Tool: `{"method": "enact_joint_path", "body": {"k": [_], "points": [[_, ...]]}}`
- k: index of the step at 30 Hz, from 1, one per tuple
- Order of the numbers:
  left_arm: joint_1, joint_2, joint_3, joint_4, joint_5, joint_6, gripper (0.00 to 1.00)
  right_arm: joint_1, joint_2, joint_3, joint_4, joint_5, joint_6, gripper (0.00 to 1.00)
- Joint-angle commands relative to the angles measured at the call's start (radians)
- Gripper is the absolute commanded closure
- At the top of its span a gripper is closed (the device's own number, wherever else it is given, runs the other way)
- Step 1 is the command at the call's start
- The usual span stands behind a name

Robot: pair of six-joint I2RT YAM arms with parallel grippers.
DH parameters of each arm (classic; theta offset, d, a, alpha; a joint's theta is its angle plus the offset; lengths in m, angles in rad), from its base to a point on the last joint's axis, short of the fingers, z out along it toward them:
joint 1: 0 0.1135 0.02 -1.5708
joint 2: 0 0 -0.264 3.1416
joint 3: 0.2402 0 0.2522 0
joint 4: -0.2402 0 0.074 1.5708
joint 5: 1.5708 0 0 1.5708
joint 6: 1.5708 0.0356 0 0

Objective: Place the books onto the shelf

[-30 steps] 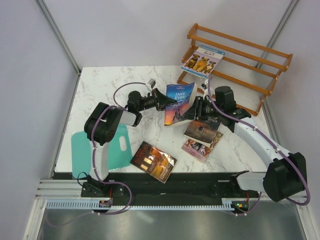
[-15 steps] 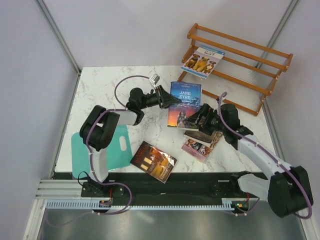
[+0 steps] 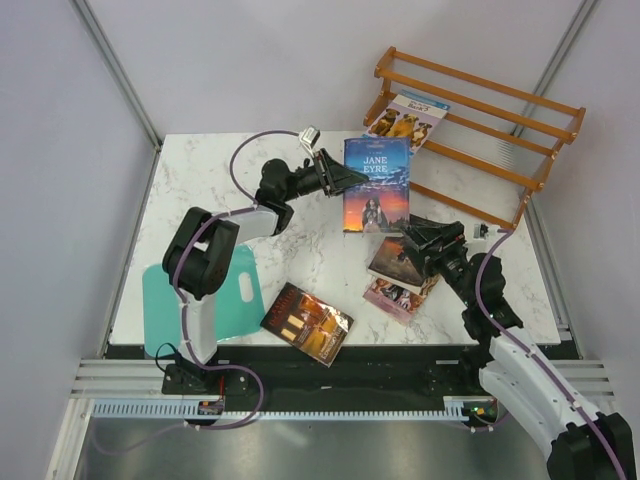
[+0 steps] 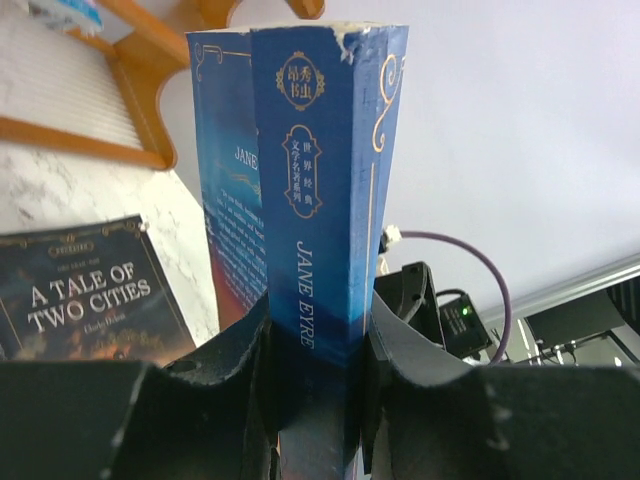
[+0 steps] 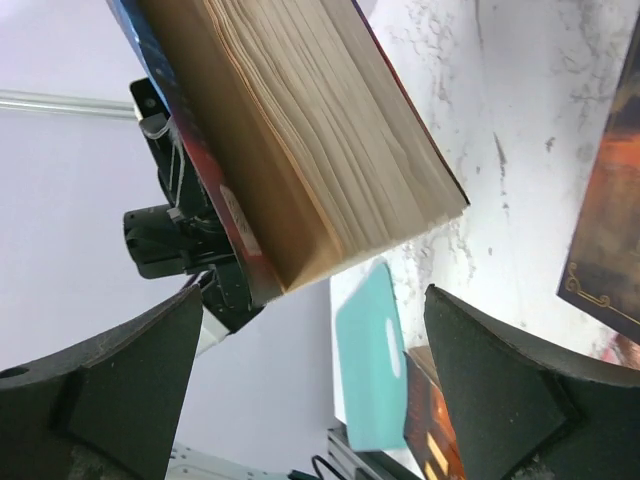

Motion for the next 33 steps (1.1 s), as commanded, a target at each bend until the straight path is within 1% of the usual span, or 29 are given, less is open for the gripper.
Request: {"method": "enact_joint_path", "body": {"k": [1, 3, 5, 7, 10, 14, 16, 20, 23, 27, 33], "points": [[0.000, -0.002, 0.130, 0.111, -0.074, -0.055, 0.98, 0.036, -0.021, -0.034, 0.146, 0.059, 0.086, 0.02], [-0.003, 0.005, 0.164, 0.094, -0.074, -0.052, 0.98, 0.063, -0.023, -0.033, 0.160, 0.089, 0.084, 0.02], [-0.009, 0.011, 0.181, 0.071, -0.078, -0.047, 0.98, 0.115, -0.011, -0.027, 0.163, 0.112, 0.078, 0.02], [-0.014, 0.020, 0.213, 0.041, -0.075, -0.044, 0.98, 0.176, 0.017, -0.028, 0.205, 0.148, 0.073, 0.02], [-0.026, 0.031, 0.253, 0.019, -0.066, -0.044, 0.98, 0.230, 0.076, -0.018, 0.277, 0.186, 0.052, 0.02], [-0.038, 0.029, 0.273, 0.001, -0.057, -0.057, 0.98, 0.256, 0.165, -0.010, 0.349, 0.214, 0.021, 0.02], [-0.040, 0.025, 0.274, -0.007, -0.046, -0.060, 0.98, 0.256, 0.204, -0.022, 0.435, 0.238, 0.024, 0.02], [-0.045, -0.018, 0.216, -0.019, -0.046, -0.051, 0.98, 0.258, 0.236, 0.010, 0.479, 0.310, -0.012, 0.02], [-0.051, -0.029, 0.175, -0.010, -0.045, -0.051, 0.98, 0.256, 0.261, 0.039, 0.496, 0.333, -0.036, 0.02], [-0.058, -0.029, 0.126, 0.053, -0.048, -0.087, 0.98, 0.256, 0.313, 0.041, 0.565, 0.382, -0.031, 0.02], [-0.063, -0.031, 0.069, 0.108, -0.058, -0.129, 0.98, 0.256, 0.370, 0.071, 0.634, 0.363, -0.037, 0.02]]}}
